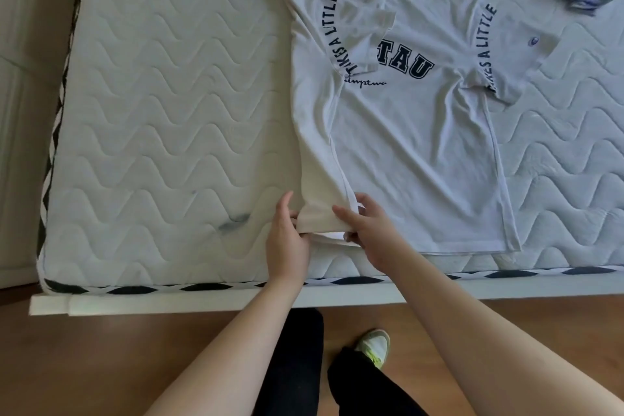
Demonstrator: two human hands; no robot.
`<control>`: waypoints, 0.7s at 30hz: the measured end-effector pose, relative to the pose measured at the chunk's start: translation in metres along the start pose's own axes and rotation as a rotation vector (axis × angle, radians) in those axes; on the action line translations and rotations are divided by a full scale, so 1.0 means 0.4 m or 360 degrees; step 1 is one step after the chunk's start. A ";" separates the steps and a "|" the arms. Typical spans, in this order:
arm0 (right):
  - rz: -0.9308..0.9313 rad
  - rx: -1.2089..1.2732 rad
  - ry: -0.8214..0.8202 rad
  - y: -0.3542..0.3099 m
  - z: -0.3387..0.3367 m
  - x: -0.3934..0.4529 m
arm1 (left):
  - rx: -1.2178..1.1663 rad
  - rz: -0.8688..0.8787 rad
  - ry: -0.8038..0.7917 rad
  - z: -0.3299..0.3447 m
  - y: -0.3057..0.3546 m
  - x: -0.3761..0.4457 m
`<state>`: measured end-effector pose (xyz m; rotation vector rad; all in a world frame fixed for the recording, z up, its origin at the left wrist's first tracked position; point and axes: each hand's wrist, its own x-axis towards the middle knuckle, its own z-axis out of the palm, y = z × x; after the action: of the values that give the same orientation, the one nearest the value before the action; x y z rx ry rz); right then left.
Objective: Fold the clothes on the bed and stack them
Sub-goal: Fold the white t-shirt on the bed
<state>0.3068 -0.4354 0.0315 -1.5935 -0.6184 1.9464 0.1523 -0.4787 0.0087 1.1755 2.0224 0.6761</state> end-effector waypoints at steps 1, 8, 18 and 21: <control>-0.0009 -0.0051 0.0051 0.000 -0.010 -0.001 | 0.0058 0.0018 0.0036 -0.001 0.002 -0.007; 0.0272 -0.0446 0.0255 0.086 -0.026 0.008 | 0.0462 -0.0074 -0.0090 0.004 -0.054 -0.057; 0.0244 -0.1260 0.0311 0.133 -0.033 0.022 | 0.0725 -0.0243 -0.0299 0.005 -0.102 -0.047; 0.0062 -0.1105 0.0389 0.124 -0.020 0.039 | 0.0822 -0.0129 -0.0395 -0.004 -0.110 -0.033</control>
<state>0.3063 -0.4618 -0.0139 -2.2170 -1.2537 1.6009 0.1327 -0.5107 -0.0182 1.3729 2.0718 -0.0470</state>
